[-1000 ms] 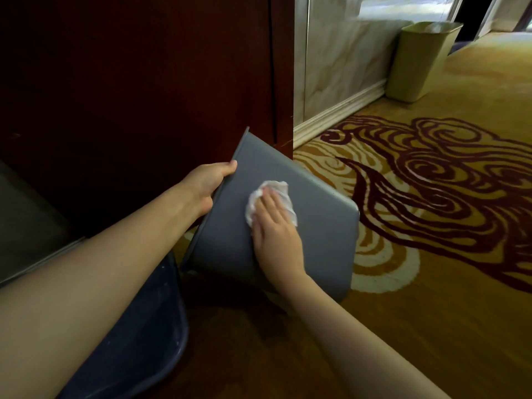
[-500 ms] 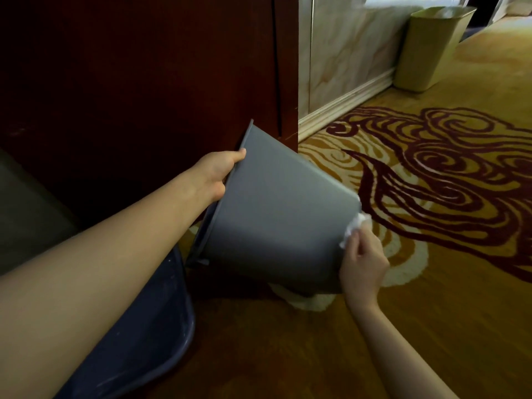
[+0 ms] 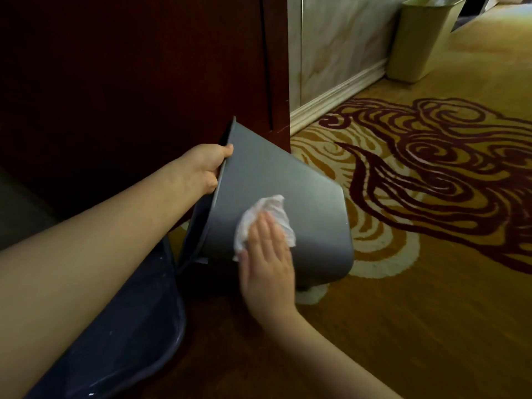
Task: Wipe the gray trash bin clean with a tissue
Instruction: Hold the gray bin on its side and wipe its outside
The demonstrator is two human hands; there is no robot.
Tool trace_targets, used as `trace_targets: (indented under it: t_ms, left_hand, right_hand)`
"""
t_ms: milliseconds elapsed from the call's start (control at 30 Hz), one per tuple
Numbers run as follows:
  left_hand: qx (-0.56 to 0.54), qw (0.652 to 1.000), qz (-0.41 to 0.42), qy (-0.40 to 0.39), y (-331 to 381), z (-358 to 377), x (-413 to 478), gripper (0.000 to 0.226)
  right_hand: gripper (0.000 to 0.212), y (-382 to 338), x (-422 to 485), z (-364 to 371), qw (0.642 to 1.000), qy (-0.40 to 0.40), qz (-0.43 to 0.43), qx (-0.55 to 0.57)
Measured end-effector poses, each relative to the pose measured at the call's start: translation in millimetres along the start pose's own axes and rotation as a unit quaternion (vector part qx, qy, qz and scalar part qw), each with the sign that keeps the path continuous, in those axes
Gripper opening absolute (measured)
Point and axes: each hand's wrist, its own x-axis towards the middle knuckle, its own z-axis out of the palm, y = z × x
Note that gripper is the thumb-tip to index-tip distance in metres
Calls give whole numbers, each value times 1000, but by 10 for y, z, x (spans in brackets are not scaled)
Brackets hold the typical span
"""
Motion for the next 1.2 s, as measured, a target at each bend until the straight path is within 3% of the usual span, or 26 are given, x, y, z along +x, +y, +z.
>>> trace_targets:
  t_ms: [167, 400, 500, 600, 667, 700, 800, 867, 933, 1033, 1100, 1200]
  left_hand:
    - [-13, 1000, -14, 3, 20, -25, 25, 36]
    - [-19, 1000, 12, 6, 51, 80, -10, 39]
    - [-16, 1000, 6, 2, 42, 56, -23, 39]
    - [-20, 1000, 1, 3, 8, -5, -6, 39]
    - [-21, 1000, -1, 6, -19, -41, -10, 37]
    - [-22, 1000, -2, 6, -31, -56, -17, 37]
    - [-29, 1000, 1, 3, -44, -80, -43, 37]
    - [-31, 1000, 4, 5, -44, -65, -57, 37]
    - [-32, 999, 9, 4, -37, -35, -62, 37]
    - [-21, 1000, 14, -2, -46, -24, -56, 36]
    - [-14, 1000, 18, 9, -73, -53, -41, 34]
    - [-1, 998, 35, 42, -119, -86, -19, 30]
  right_hand:
    - [47, 681, -309, 30, 991, 34, 130, -2]
    - [42, 1136, -256, 2, 944, 60, 301, 124]
    - [35, 1330, -202, -30, 882, 78, 415, 211]
    - [39, 1463, -130, -82, 796, 57, 519, 305]
    - [35, 1478, -30, -183, 740, 82, 571, 346]
    - [35, 1460, 35, -264, 736, 115, 567, 352]
    - [33, 1148, 282, -521, 822, 173, 428, 333]
    - [29, 698, 450, -548, 869, 109, 328, 355]
    - [22, 217, 552, -463, 928, 13, 207, 310]
    - [38, -112, 613, -284, 983, -3, 28, 179]
    - [44, 96, 666, -227, 986, -41, 42, 155]
    - [45, 687, 594, -164, 977, -88, 156, 117]
